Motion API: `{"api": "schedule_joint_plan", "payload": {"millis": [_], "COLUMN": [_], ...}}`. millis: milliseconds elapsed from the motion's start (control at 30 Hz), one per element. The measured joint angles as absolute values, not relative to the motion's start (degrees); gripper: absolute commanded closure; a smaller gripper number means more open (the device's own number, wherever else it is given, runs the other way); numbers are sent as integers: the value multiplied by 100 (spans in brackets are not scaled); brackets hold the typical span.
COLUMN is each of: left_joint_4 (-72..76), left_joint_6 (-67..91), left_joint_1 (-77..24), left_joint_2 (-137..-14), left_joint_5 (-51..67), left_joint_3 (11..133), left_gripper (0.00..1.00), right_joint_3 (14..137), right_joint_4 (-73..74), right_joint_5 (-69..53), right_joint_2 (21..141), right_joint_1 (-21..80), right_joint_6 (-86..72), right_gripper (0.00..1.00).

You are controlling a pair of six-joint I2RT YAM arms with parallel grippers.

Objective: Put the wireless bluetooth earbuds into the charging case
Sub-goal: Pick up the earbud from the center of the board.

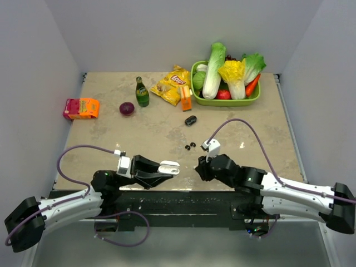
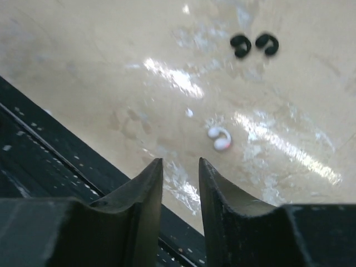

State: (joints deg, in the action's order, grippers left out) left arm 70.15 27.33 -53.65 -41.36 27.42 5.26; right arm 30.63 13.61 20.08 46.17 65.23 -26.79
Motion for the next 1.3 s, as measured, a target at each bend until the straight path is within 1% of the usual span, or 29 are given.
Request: {"api": "schedule_joint_plan", "payload": {"millis": [100,167,233,367,467,633,833,1300], "left_joint_4": [6956,6943,6949,6973,6976,6976,7041,7085], "left_joint_6": [2731,2731,2735,2742,2742,2742,2742,2744], "left_joint_1": [-5365,-5365,-5365,-5365,-5365,-5365,-5365,-5365], "left_joint_2": [-4007,-3983,-3983,-3983,-3972,-3935,-4016,-4101], "left_joint_5": [2696,2674,2661,2650,2652,2646,2648,2652], "left_joint_3": [370,305,296,296,296,296,296,296], "left_gripper": [100,100,100,100,100,100,100,100], "right_joint_3": [2930,2930,2923,2851,2849,2849,2849,2849], "right_joint_4": [1387,1297,1184,941,729,462,320,316], "right_joint_5": [2008,1992,1977,1822,1684,1385,1125,1070], "right_joint_2": [5186,5513,5833,6176,6455,6796,7037,7105], "right_joint_1": [6471,6318,6049,5369,5050,5009,5006,5006], "right_joint_6": [-2945,-3059,-3162,-3240,-3234,-3194,-3131,-3127], "right_gripper": [68,65,62,60,58,56,57,60]}}
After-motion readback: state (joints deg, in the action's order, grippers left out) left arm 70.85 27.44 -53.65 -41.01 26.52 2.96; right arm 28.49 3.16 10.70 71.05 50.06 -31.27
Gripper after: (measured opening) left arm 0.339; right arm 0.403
